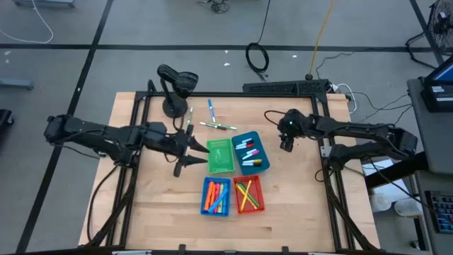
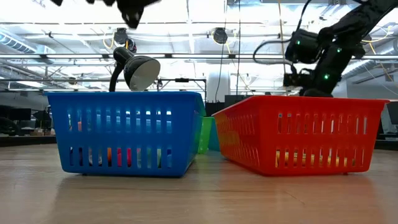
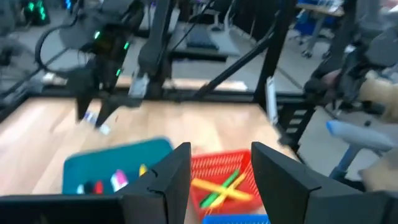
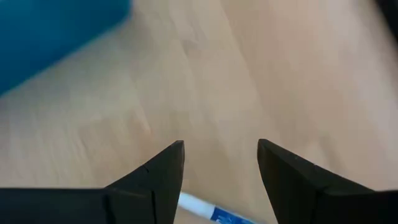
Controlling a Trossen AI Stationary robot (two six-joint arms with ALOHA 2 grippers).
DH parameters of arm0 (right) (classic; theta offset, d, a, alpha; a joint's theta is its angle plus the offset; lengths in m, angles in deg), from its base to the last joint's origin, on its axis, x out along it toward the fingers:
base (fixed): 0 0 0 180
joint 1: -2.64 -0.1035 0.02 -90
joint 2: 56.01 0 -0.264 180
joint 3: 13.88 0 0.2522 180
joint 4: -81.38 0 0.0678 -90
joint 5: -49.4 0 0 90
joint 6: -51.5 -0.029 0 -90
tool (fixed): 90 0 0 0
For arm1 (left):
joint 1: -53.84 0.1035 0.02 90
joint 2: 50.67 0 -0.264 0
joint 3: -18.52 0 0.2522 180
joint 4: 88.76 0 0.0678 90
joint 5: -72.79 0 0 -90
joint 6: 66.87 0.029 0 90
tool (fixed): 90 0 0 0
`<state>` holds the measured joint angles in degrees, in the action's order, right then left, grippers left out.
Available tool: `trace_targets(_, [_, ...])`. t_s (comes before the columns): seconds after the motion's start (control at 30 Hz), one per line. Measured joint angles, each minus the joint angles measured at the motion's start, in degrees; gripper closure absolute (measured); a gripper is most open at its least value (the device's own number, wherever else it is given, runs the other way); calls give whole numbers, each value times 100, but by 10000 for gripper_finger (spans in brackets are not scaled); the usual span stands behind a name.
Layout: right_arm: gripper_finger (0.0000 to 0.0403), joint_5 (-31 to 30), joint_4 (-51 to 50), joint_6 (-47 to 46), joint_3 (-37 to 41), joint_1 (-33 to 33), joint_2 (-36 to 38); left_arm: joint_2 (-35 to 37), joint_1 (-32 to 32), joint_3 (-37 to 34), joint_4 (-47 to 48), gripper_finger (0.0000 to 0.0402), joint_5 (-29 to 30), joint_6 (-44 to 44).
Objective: Pick & Place Markers
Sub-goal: Put the blue marker into the green bin
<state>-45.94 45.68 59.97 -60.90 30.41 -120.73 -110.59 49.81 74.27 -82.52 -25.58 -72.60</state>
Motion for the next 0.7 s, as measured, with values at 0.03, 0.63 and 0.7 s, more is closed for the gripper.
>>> trace_targets(0.03, [211, -71, -108, -295, 0, 0, -42, 0, 64, -60, 17, 229, -5, -13])
trace_targets(0.63, [211, 70, -3301, -5348, -205, 199, -59, -81, 402, -141, 373, 229, -16, 502])
trace_targets(0.7, [211, 357, -3626, -5532, -205, 196, -34, -81, 402, -141, 555, 229, -18, 689])
